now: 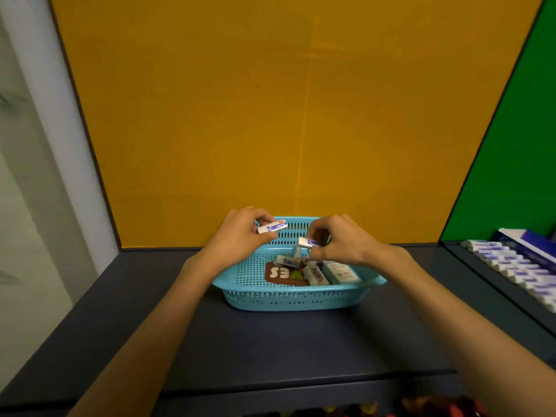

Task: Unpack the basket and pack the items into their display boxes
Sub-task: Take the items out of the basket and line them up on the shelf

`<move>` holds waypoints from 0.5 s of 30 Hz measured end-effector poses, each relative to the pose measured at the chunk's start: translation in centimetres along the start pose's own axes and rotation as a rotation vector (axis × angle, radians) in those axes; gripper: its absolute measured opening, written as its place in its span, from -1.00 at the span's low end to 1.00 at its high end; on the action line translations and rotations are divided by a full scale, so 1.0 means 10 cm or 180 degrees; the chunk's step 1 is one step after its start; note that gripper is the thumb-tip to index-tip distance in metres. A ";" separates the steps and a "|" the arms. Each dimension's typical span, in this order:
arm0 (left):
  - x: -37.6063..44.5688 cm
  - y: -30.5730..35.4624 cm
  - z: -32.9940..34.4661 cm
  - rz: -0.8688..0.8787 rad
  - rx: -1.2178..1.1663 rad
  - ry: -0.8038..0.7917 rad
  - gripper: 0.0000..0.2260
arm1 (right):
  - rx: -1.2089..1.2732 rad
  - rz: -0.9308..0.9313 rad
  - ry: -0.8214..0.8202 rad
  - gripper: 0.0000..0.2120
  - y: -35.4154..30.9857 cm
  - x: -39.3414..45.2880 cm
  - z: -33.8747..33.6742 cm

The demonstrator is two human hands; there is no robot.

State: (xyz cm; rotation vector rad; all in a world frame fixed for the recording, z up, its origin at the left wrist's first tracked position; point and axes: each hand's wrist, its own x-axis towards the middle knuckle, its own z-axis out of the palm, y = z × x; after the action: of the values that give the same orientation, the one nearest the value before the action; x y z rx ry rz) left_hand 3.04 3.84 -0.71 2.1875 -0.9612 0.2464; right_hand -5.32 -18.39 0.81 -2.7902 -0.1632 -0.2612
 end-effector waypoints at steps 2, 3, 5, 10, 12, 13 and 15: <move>0.08 0.15 0.11 0.0082 0.0025 -0.0022 -0.78 | -0.0027 0.0091 0.0116 -0.79 0.10 -0.18 -0.15; 0.12 0.22 0.18 0.0129 0.0053 -0.0049 -0.78 | -0.0044 0.0142 0.0176 -0.77 0.16 -0.27 -0.22; 0.18 0.40 0.31 0.0228 0.0091 -0.0112 -0.75 | -0.0071 0.0254 0.0267 -0.76 0.31 -0.46 -0.33; 0.25 0.92 0.77 0.0431 0.0022 -0.0258 -0.79 | -0.0048 0.0444 0.0459 -0.79 0.80 -1.04 -0.51; 0.25 1.14 0.98 0.0507 -0.0025 -0.0295 -0.82 | -0.0059 0.0447 0.0543 -0.78 1.03 -1.29 -0.58; 0.25 1.25 1.09 0.0542 -0.0061 -0.0316 -0.82 | -0.0063 0.0461 0.0566 -0.78 1.15 -1.42 -0.61; 0.24 1.52 1.31 0.0584 -0.0167 -0.0402 -0.82 | -0.0072 0.0498 0.0593 -0.79 1.41 -1.69 -0.69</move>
State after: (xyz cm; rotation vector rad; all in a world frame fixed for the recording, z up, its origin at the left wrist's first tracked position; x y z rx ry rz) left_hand -7.37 -13.52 -0.83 2.0887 -1.2276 0.1679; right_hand -20.92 -35.36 -0.60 -2.7630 0.1026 -0.4832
